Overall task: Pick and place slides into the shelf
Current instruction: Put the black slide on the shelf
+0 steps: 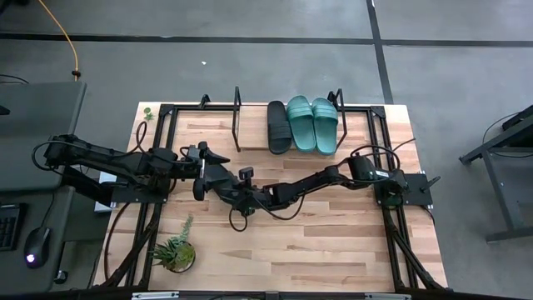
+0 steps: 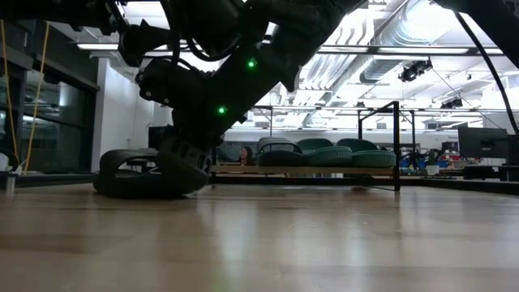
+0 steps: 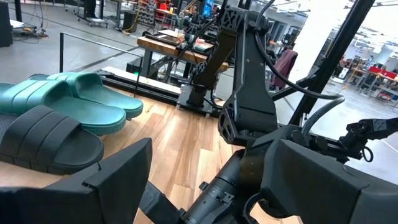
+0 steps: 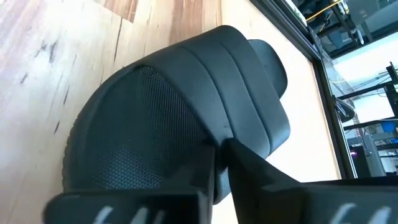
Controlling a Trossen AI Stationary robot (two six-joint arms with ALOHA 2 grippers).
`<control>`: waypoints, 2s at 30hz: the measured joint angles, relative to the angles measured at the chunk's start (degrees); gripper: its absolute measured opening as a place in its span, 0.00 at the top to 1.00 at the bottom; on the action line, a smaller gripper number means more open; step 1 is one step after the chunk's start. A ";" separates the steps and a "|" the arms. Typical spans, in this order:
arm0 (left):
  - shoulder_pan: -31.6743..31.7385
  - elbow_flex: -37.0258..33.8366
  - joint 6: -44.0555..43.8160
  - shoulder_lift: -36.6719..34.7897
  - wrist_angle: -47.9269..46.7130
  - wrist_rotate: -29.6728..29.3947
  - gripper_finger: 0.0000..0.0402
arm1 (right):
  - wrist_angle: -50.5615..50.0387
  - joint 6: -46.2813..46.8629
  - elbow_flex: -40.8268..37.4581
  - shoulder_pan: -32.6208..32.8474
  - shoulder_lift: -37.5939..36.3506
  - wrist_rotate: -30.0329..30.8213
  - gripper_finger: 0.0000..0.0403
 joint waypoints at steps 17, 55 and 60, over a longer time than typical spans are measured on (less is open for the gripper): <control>0.01 0.00 0.00 0.00 0.00 -2.75 0.18 | -2.37 -0.29 0.22 0.16 -0.39 1.46 1.00; -0.01 0.02 0.00 -19.93 -17.25 -6.93 0.18 | -24.48 6.12 8.79 5.10 -7.59 12.85 1.00; -0.01 0.02 0.00 -19.89 -17.29 -6.93 0.18 | -25.47 6.80 8.79 5.72 -9.20 14.77 1.00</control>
